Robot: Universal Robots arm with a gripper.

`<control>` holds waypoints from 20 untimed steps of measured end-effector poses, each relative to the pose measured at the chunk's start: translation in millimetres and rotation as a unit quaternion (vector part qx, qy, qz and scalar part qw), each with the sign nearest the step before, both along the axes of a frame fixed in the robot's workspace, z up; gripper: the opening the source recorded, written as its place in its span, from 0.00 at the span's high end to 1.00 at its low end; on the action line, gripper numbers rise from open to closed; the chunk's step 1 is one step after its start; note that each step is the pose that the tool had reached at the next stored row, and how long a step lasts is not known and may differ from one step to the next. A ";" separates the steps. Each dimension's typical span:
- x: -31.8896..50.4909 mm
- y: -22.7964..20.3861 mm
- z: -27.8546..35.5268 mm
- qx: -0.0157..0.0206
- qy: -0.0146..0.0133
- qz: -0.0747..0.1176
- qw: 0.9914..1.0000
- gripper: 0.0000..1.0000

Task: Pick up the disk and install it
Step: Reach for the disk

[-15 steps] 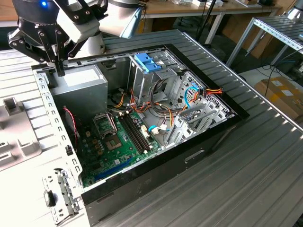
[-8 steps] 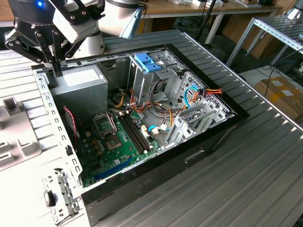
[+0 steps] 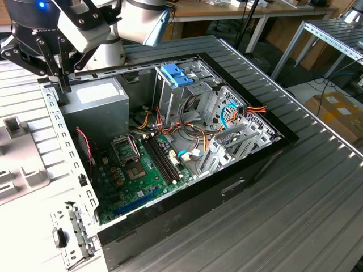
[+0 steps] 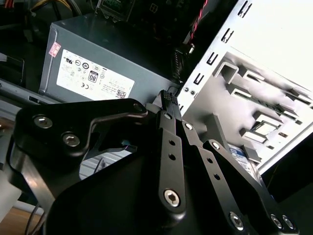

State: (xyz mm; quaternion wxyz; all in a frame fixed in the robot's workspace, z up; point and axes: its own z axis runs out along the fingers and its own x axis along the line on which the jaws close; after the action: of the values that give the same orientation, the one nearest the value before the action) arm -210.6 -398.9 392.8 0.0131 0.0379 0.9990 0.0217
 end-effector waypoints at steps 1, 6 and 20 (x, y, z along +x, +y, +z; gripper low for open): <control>-0.8 0.0 0.0 0.000 0.000 0.000 1.000 0.89; -4.6 0.0 0.0 0.000 0.000 0.000 1.000 0.89; -18.6 0.0 -0.2 0.000 0.000 0.000 1.000 0.89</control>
State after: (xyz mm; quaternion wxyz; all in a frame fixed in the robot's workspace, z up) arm -229.3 -398.9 392.7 0.0131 0.0379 0.9990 0.0217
